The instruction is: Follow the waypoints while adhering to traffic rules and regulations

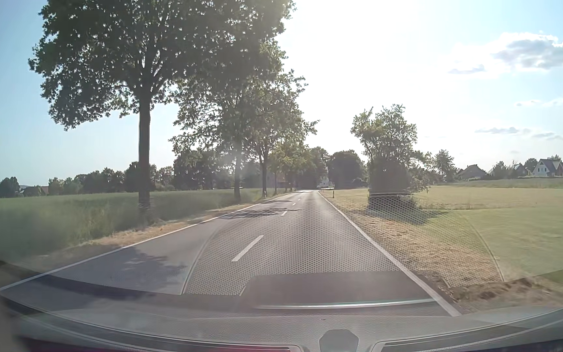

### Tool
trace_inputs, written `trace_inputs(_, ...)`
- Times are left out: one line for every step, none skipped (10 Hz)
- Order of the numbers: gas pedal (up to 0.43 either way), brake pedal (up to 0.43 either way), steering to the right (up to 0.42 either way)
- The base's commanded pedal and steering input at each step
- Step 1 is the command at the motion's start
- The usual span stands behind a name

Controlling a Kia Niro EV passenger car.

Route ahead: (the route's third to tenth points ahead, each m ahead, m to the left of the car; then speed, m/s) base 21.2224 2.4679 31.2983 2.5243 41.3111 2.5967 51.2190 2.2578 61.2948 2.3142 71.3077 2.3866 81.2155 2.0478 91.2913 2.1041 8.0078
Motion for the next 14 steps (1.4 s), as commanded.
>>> trace_inputs(0.067, 0.006, 0.001)
trace_inputs(0.067, 0.006, 0.001)
trace_inputs(0.067, 0.006, 0.001)
trace_inputs(0.15, 0.006, 0.001)
trace_inputs(0.228, 0.006, 0.001)
trace_inputs(0.339, 0.006, 0.001)
trace_inputs(0.39, 0.006, 0.003)
trace_inputs(0.398, 0.006, 0.004)
trace_inputs(0.429, 0.006, 0.004)
trace_inputs(0.449, 0.006, 0.004)
trace_inputs(0.449, 0.006, 0.004)
trace_inputs(0.449, 0.006, 0.004)
trace_inputs(0.449, 0.006, 0.001)
trace_inputs(0.441, 0.006, -0.003)
